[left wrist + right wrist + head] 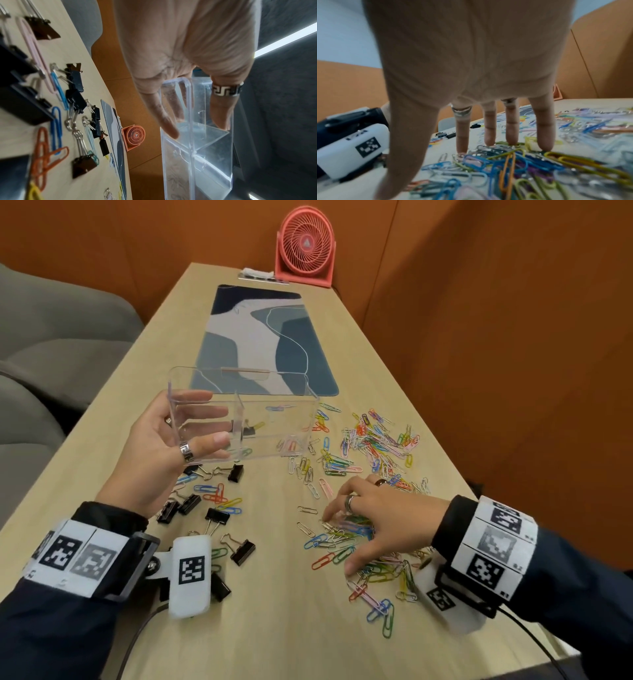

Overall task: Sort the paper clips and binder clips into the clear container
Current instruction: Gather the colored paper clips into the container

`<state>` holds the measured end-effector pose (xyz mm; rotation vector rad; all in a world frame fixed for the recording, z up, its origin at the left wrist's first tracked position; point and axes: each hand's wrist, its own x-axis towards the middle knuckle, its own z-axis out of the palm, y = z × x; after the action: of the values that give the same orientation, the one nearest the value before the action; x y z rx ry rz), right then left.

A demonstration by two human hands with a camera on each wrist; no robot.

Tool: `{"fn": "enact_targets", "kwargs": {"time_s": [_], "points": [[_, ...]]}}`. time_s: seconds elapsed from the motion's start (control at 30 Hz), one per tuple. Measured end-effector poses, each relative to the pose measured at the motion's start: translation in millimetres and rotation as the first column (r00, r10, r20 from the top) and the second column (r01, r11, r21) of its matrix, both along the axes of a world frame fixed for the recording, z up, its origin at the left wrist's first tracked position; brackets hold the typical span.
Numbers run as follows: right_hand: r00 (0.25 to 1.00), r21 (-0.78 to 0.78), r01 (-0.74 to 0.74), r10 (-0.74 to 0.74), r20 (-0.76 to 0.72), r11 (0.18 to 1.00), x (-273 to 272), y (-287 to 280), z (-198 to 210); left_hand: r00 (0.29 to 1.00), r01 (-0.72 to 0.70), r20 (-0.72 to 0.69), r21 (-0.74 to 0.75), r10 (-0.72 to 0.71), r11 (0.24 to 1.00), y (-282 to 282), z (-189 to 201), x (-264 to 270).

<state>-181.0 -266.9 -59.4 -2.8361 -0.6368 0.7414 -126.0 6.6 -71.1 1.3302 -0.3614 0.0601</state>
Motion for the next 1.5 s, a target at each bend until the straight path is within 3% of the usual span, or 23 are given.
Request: {"fn": "enact_targets", "kwargs": {"time_s": [0.07, 0.23, 0.47, 0.67, 0.9, 1.0, 1.17, 1.33, 1.5], "points": [[1.000, 0.066, -0.002, 0.001, 0.013, 0.998, -1.3, 4.3, -0.4, 1.000, -0.001, -0.001, -0.002, 0.001, 1.000, 0.2, -0.7, 0.2], [0.998, 0.003, 0.057, -0.057, 0.037, 0.998, 2.8, 6.4, -1.0, 1.000, 0.004, -0.001, 0.006, -0.004, 1.000, 0.4, -0.9, 0.5], [0.996, 0.104, 0.072, -0.076, 0.036, 0.992, 18.2, 11.3, -5.8, 1.000, 0.009, -0.008, 0.016, -0.009, 1.000, -0.6, -0.8, -0.2], [0.973, 0.193, 0.224, -0.229, 0.004, 0.955, 30.3, 2.7, -9.0, 1.000, 0.020, -0.001, 0.021, -0.020, 1.000, -1.8, 0.1, -1.2], [0.955, 0.246, 0.272, -0.292, 0.052, 0.931, 33.9, -6.1, -5.6, 0.999, 0.041, -0.016, 0.034, -0.041, 0.999, -0.9, -1.8, -1.5], [0.943, 0.367, 0.289, -0.329, 0.048, 0.884, 36.1, -7.9, 9.8, 0.998, 0.056, -0.022, 0.057, -0.055, 0.997, -2.0, -1.5, -2.1], [0.914, 0.625, 0.259, -0.396, 0.087, 0.736, 38.5, 2.3, 68.4, 0.997, 0.073, -0.035, 0.089, -0.070, 0.993, -1.8, -0.8, -2.6], [0.890, 0.689, 0.140, -0.395, 0.227, 0.711, 59.2, 16.5, 107.4, 0.996, 0.075, -0.047, 0.097, -0.071, 0.992, -3.6, -0.6, -3.1], [0.910, 0.613, 0.109, -0.327, 0.256, 0.782, 70.3, 43.1, 94.8, 0.995, 0.083, -0.062, 0.096, -0.077, 0.992, -3.5, -1.4, -4.1]]}}
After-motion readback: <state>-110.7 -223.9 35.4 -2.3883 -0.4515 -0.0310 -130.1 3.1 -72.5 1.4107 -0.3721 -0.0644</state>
